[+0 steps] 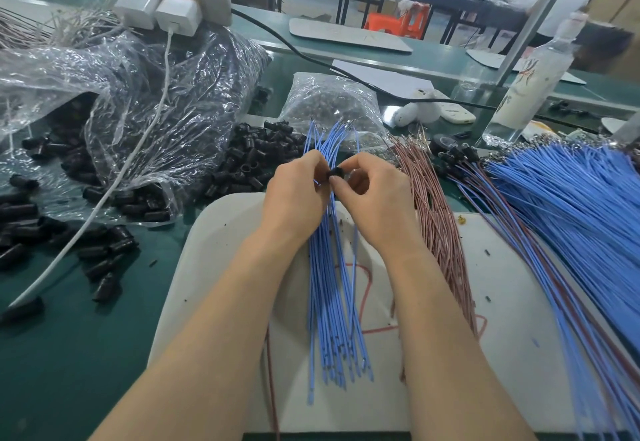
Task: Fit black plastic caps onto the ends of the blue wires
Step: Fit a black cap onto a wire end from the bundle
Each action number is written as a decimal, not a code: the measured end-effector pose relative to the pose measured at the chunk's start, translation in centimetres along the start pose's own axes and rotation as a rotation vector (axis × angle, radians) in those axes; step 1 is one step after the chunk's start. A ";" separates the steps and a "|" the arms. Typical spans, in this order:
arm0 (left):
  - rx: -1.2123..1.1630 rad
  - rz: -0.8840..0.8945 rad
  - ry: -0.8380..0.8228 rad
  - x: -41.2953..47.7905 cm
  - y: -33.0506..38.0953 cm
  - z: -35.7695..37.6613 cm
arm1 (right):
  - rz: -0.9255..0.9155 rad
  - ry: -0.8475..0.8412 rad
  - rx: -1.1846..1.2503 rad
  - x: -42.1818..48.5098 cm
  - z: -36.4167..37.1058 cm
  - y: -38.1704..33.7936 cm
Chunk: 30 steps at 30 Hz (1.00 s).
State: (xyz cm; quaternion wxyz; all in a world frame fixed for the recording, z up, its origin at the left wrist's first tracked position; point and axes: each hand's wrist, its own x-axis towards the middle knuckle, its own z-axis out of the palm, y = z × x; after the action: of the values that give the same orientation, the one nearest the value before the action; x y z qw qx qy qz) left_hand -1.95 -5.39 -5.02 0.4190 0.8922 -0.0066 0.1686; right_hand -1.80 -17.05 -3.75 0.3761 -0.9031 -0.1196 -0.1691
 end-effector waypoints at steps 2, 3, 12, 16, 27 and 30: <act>0.011 -0.002 0.003 -0.1 0.1 -0.1 | -0.011 -0.007 0.002 -0.1 0.0 -0.3; 0.018 -0.005 0.007 -0.1 0.1 -0.1 | -0.009 -0.016 0.009 -0.2 0.0 -0.4; -0.004 0.001 0.011 0.2 -0.6 -0.2 | 0.119 -0.073 0.207 -0.1 -1.3 0.0; -0.038 0.003 0.006 0.2 -0.9 -0.2 | 0.104 -0.040 0.263 -0.3 -1.6 -0.1; -0.082 0.085 0.083 0.3 -0.4 0.6 | 0.051 0.011 0.287 -0.4 -2.3 -0.6; -0.087 0.073 0.094 0.2 -0.6 0.7 | 0.032 0.025 0.280 -0.4 -2.2 -0.8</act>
State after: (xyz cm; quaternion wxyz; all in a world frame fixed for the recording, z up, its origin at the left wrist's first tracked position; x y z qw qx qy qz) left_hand -1.48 -5.46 -5.84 0.4507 0.8633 -0.0269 0.2253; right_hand -2.93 -18.12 -1.92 0.5023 -0.8416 -0.1230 -0.1559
